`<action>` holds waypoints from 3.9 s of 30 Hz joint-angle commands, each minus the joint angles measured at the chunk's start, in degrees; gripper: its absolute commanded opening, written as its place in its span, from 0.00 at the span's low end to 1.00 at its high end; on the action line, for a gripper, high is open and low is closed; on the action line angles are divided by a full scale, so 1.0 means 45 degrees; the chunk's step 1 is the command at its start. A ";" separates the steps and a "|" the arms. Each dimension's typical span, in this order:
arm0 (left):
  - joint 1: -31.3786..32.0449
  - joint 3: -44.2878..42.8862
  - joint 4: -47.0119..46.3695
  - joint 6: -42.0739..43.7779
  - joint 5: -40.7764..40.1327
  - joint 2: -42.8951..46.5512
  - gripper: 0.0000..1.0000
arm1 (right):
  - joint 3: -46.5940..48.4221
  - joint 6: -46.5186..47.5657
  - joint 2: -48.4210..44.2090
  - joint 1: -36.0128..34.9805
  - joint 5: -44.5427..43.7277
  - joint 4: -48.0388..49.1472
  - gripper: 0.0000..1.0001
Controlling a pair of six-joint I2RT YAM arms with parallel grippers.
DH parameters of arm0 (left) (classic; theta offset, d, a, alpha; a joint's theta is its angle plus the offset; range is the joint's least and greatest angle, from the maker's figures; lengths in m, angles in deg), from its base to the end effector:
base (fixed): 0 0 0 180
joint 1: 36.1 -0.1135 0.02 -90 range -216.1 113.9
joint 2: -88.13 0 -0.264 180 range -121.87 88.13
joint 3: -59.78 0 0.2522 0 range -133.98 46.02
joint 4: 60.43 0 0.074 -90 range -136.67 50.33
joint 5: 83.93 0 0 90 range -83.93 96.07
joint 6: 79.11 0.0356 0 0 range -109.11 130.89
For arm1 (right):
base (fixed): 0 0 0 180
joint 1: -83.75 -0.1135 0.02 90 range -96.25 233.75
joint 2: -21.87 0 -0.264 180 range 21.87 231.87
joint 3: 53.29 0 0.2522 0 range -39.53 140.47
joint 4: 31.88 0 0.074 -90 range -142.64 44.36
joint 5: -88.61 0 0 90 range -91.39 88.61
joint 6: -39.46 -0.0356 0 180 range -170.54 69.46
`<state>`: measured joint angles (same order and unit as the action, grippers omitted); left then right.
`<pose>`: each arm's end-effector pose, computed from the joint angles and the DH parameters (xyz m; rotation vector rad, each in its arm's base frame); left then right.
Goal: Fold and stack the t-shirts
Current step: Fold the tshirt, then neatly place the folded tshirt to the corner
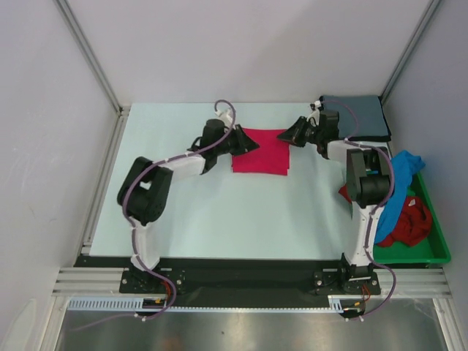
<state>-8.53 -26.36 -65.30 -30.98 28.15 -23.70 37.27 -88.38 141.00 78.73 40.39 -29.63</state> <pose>0.3887 -0.2180 0.2112 0.0187 2.0934 -1.1477 0.4563 0.0639 0.1789 0.1135 2.1117 1.1979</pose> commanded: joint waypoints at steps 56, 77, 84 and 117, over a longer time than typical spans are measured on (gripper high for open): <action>0.5279 0.5170 -0.0863 -1.1256 -0.8425 0.2239 0.76 | -0.3590 0.2413 -0.8327 -0.0154 -0.6582 -0.7579 0.62; 0.5728 -0.0144 0.3945 -1.8585 -1.2350 -0.2256 0.62 | -0.2964 0.2141 -1.2430 -0.0077 -0.9831 -0.8518 0.66; 0.5884 -0.1102 0.4842 -1.9914 -1.2524 -0.3254 0.63 | -0.3198 0.2101 -1.3036 -0.0135 -0.9773 -0.8441 0.66; 0.4557 0.1416 -0.0508 -1.6810 -1.0807 -0.1536 0.01 | -0.0544 0.3001 -0.4550 0.2169 -0.1671 -0.5434 0.95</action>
<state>12.63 -21.20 -63.83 -104.17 -21.24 -34.98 31.61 -74.86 113.85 88.79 22.76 -59.09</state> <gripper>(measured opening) 0.012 0.942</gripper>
